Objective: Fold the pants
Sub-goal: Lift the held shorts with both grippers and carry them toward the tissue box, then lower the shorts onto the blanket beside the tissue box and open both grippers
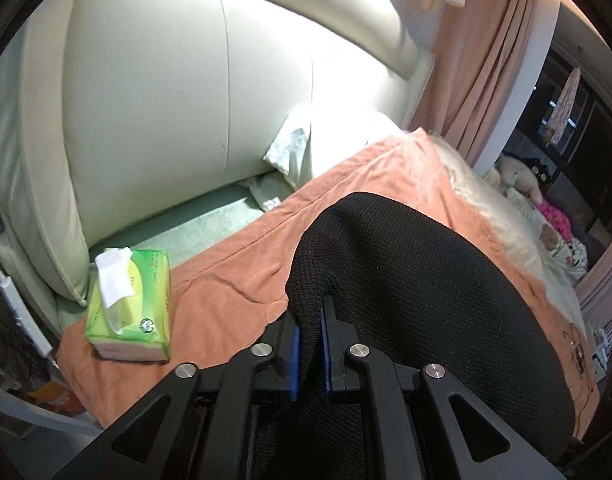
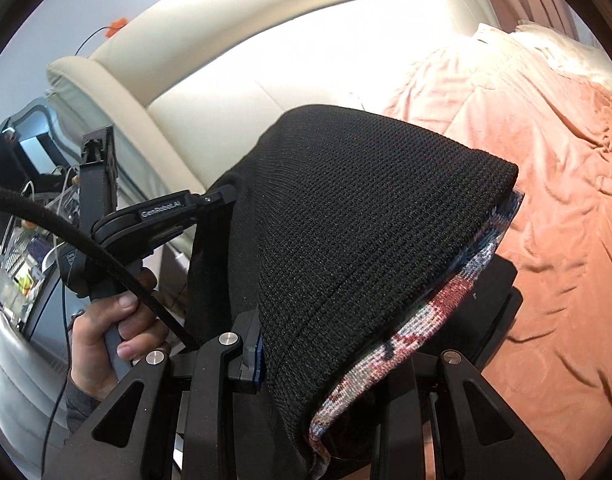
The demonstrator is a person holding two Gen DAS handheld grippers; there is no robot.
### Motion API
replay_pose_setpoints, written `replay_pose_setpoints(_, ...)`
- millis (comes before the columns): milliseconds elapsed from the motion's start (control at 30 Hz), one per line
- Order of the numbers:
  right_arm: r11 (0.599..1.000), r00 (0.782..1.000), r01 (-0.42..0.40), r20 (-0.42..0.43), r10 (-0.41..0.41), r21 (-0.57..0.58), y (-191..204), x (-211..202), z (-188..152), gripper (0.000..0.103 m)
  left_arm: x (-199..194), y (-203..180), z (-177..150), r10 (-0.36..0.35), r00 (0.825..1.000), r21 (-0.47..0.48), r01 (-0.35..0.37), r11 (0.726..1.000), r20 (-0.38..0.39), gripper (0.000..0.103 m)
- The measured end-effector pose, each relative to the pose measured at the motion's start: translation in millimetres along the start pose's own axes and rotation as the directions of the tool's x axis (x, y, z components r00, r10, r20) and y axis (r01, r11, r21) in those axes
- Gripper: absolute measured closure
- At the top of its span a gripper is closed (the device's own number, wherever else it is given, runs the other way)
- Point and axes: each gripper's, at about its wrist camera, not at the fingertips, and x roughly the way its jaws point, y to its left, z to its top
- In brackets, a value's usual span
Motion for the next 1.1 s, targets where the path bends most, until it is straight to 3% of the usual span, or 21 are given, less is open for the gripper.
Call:
replay_pose_setpoints(33,1.000,1.000,0.028,0.008,-0.027,-0.015,-3.7,3.3,0.2,0.074,7.7,-2.3,-0.8,0.031,0.999,0.002,-0.031,1.000,-0.023,0.083)
replay_pose_setpoints(100,0.996,0.995,0.089,-0.036,-0.089,0.006,-20.1,17.2,-2.0,0.060,14.2,-5.2,-6.2,0.052,0.998,0.002,-0.052,0.999,-0.042,0.055)
replay_pose_setpoints(200,0.986,0.986,0.134,-0.109,-0.123,0.102,-50.5,31.6,-12.1,0.042,7.5,-7.0,-18.9,0.040,0.999,0.009,-0.040,0.999,-0.024,0.050)
replay_pose_setpoints(267,0.981,0.989,0.116,-0.106,-0.100,0.157,-64.7,30.2,-15.5,0.041,5.5,-6.3,-28.3,0.027,0.999,0.007,-0.027,1.000,-0.044,0.050)
replay_pose_setpoints(533,0.960,0.997,0.073,-0.055,-0.061,0.269,-110.1,-1.3,-20.2,0.042,-14.3,-13.1,-79.3,-0.010,0.996,0.037,0.013,0.999,-0.083,0.050)
replay_pose_setpoints(600,0.964,0.994,0.108,-0.045,-0.100,0.241,-113.6,-10.1,-14.8,0.059,-18.0,-16.1,-91.0,-0.012,0.995,0.045,0.016,0.999,-0.095,0.050)
replay_pose_setpoints(667,0.967,0.989,0.144,-0.045,-0.138,0.211,-124.0,-20.6,-8.1,0.070,-20.2,-17.5,-97.2,-0.008,0.995,0.048,0.013,0.999,-0.096,0.050)
replay_pose_setpoints(900,0.994,0.996,0.087,0.000,-0.087,0.066,-77.1,-32.8,6.3,0.070,-27.6,-21.9,-111.1,0.008,0.996,0.051,-0.004,0.999,-0.090,0.050)
replay_pose_setpoints(1100,0.991,0.999,0.041,-0.027,-0.045,-0.127,-26.9,-16.1,-2.6,0.070,-25.9,-22.5,-117.7,0.002,0.996,0.035,0.001,0.999,-0.086,0.050)
